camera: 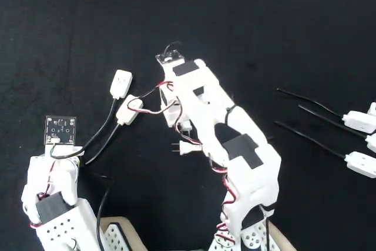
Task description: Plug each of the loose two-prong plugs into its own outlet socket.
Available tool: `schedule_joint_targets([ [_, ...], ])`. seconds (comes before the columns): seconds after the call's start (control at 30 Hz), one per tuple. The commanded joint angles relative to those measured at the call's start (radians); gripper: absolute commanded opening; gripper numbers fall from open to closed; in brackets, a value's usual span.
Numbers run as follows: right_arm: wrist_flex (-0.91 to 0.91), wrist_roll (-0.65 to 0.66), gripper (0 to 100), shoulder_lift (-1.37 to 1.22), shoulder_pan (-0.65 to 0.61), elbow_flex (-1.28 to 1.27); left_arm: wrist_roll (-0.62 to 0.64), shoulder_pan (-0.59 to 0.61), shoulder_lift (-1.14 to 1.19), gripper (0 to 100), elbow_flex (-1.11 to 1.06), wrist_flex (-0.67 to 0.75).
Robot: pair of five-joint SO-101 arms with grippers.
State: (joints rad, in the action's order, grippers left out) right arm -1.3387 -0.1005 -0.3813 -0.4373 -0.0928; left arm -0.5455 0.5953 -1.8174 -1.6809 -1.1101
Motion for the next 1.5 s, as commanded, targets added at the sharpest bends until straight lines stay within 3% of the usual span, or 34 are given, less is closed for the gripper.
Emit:
schedule_joint_targets([
  [0.0,0.023,-0.035,19.8,0.005,0.032,0.044,0.009,-0.001,-0.003,13,-0.018,0.014],
  [0.13,0.080,-0.095,19.8,0.005,0.041,0.018,0.009,-0.001,-0.003,13,-0.018,0.012],
  [0.33,0.083,-0.094,19.0,0.013,0.041,0.010,0.009,-0.001,-0.003,13,-0.018,0.012],
  [0.43,0.083,-0.094,12.2,0.005,0.041,0.010,0.009,-0.001,-0.003,13,-0.018,0.012],
  [0.87,0.118,-0.094,13.0,0.005,0.041,-0.077,0.009,-0.001,-0.003,13,-0.018,0.012],
  [1.1,0.114,-0.086,7.3,-0.024,0.034,-0.071,0.009,-0.001,-0.003,13,-0.018,0.012],
  [1.47,0.009,-0.051,15.2,0.105,0.051,-0.077,0.009,-0.001,-0.003,13,-0.018,0.012],
])
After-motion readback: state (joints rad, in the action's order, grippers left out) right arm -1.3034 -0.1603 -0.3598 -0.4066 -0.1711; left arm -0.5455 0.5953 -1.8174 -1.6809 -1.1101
